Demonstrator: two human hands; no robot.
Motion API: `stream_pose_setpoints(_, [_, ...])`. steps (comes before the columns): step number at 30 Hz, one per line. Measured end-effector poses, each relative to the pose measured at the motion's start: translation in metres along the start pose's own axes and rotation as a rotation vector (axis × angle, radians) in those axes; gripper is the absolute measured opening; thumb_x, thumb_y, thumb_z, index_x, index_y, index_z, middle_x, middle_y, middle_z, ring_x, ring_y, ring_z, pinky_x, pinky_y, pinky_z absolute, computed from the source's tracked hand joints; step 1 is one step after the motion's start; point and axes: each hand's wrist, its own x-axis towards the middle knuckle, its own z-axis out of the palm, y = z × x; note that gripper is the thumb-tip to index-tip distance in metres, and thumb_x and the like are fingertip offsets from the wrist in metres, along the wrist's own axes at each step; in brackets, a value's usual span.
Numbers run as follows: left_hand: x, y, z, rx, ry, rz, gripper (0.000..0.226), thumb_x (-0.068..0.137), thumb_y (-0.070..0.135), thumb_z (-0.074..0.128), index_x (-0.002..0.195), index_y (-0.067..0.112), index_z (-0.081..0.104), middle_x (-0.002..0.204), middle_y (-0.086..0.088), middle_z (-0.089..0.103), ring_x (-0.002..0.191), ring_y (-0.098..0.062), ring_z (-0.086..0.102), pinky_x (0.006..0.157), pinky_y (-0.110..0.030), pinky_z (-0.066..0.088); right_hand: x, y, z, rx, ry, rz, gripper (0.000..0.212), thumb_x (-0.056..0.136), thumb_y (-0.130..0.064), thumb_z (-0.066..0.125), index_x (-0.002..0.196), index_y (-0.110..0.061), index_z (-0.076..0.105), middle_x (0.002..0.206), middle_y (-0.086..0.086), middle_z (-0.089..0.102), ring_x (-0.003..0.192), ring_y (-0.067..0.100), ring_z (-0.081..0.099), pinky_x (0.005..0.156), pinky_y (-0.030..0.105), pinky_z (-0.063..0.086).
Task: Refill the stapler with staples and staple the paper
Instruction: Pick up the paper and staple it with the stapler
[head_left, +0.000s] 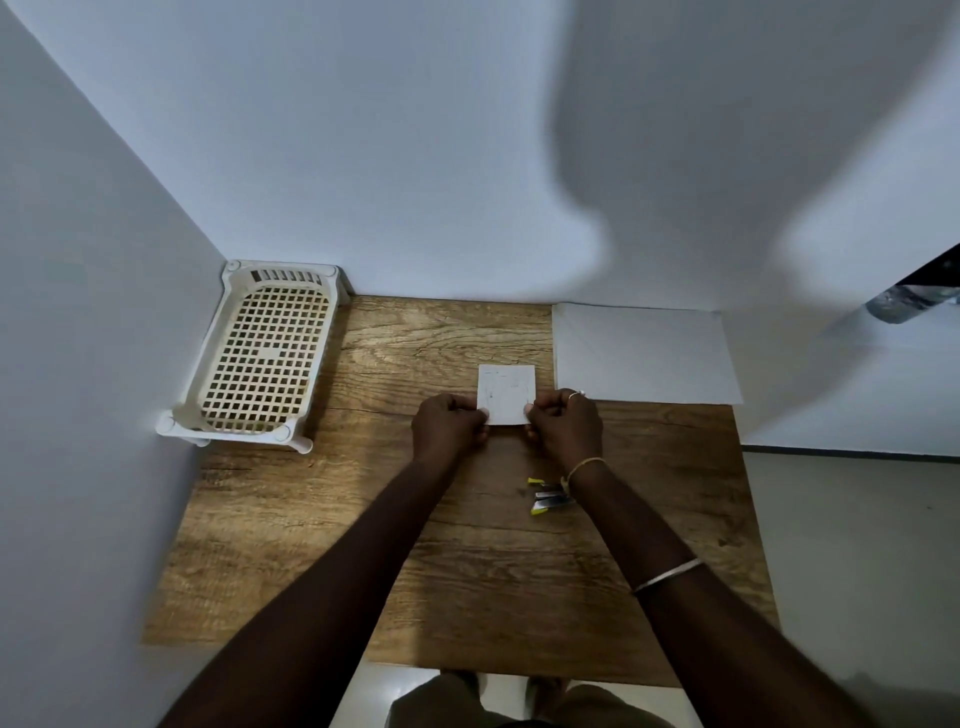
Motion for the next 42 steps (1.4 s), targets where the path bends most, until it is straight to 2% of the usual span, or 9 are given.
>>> stream_pose_setpoints(4, [0.006, -0.007, 0.001, 0.219, 0.049, 0.121, 0.012, 0.08, 0.014, 0.08, 0.087, 0.013, 0.07, 0.069, -0.003, 0.076, 0.059, -0.016, 0.074, 0.067, -0.035, 0.063, 0.006, 0.006, 0.005, -0.107, -0.023, -0.007, 0.011, 0.083, -0.016, 0.078, 0.08, -0.015, 0.068, 0.081, 0.005, 0.077, 0.071, 0.022, 0.076, 0.083, 0.044, 0.061])
stream_pose_setpoints(8, [0.009, -0.013, -0.003, 0.393, 0.063, 0.233, 0.018, 0.078, 0.023, 0.08, 0.09, 0.013, 0.071, 0.083, -0.002, 0.076, 0.077, -0.017, 0.073, 0.076, -0.035, 0.059, 0.009, 0.01, 0.006, -0.212, -0.034, -0.028, 0.009, 0.083, -0.017, 0.077, 0.082, -0.017, 0.068, 0.088, 0.007, 0.076, 0.087, 0.025, 0.074, 0.091, 0.044, 0.057])
stream_pose_setpoints(14, [0.006, -0.019, -0.004, 0.536, 0.117, 0.348, 0.016, 0.079, 0.029, 0.079, 0.083, 0.022, 0.065, 0.076, 0.011, 0.063, 0.07, -0.002, 0.059, 0.058, -0.017, 0.036, 0.008, 0.011, 0.006, -0.344, -0.013, -0.092, 0.004, 0.082, -0.013, 0.072, 0.084, -0.016, 0.071, 0.092, 0.002, 0.074, 0.092, 0.02, 0.07, 0.09, 0.032, 0.055])
stream_pose_setpoints(18, [-0.001, -0.021, -0.005, 0.596, 0.131, 0.435, 0.019, 0.084, 0.03, 0.074, 0.096, 0.017, 0.068, 0.092, 0.004, 0.061, 0.084, -0.012, 0.058, 0.07, -0.027, 0.038, 0.001, 0.007, 0.001, -0.43, 0.024, -0.248, 0.004, 0.088, -0.02, 0.069, 0.091, -0.017, 0.071, 0.092, 0.0, 0.072, 0.09, 0.017, 0.067, 0.081, 0.028, 0.053])
stream_pose_setpoints(22, [-0.023, -0.029, -0.007, 0.685, 0.056, 0.67, 0.025, 0.088, 0.007, 0.067, 0.112, 0.007, 0.068, 0.113, -0.008, 0.06, 0.095, -0.023, 0.062, 0.077, -0.033, 0.049, -0.023, 0.009, -0.003, -0.727, -0.025, -0.548, 0.022, 0.093, -0.026, 0.063, 0.109, -0.015, 0.073, 0.106, 0.004, 0.068, 0.102, 0.021, 0.063, 0.082, 0.036, 0.055])
stream_pose_setpoints(25, [-0.036, -0.044, -0.004, 0.87, -0.053, 0.847, 0.038, 0.091, 0.004, 0.063, 0.129, -0.001, 0.063, 0.138, -0.023, 0.058, 0.126, -0.039, 0.057, 0.104, -0.049, 0.047, -0.039, 0.018, 0.0, -0.855, -0.108, -0.693, 0.032, 0.096, -0.026, 0.057, 0.12, -0.01, 0.071, 0.127, 0.011, 0.068, 0.119, 0.028, 0.062, 0.096, 0.04, 0.053])
stream_pose_setpoints(27, [-0.037, -0.05, -0.003, 1.024, -0.159, 0.809, 0.049, 0.102, 0.017, 0.051, 0.148, 0.002, 0.044, 0.161, -0.02, 0.034, 0.149, -0.037, 0.031, 0.121, -0.052, 0.025, -0.041, 0.024, 0.003, -0.948, -0.232, -0.659, 0.042, 0.103, -0.028, 0.046, 0.139, -0.009, 0.058, 0.149, 0.012, 0.053, 0.14, 0.028, 0.046, 0.115, 0.041, 0.037])
stream_pose_setpoints(30, [-0.026, -0.057, -0.004, 1.155, -0.253, 0.765, 0.057, 0.109, 0.029, 0.032, 0.16, 0.007, 0.018, 0.17, -0.014, 0.005, 0.157, -0.032, 0.005, 0.126, -0.051, 0.006, -0.034, 0.028, 0.007, -1.004, -0.323, -0.571, 0.051, 0.107, -0.031, 0.033, 0.154, -0.012, 0.037, 0.163, 0.008, 0.032, 0.152, 0.024, 0.027, 0.124, 0.04, 0.021])
stream_pose_setpoints(42, [0.042, -0.027, 0.004, 1.264, -0.313, 0.777, 0.065, 0.107, 0.039, 0.024, 0.161, 0.01, 0.003, 0.17, -0.01, -0.009, 0.157, -0.026, -0.004, 0.124, -0.057, 0.002, 0.023, 0.001, 0.023, -1.063, -0.317, -0.522, 0.054, 0.107, -0.035, 0.031, 0.156, -0.012, 0.031, 0.167, 0.006, 0.022, 0.154, 0.024, 0.021, 0.123, 0.05, 0.019])
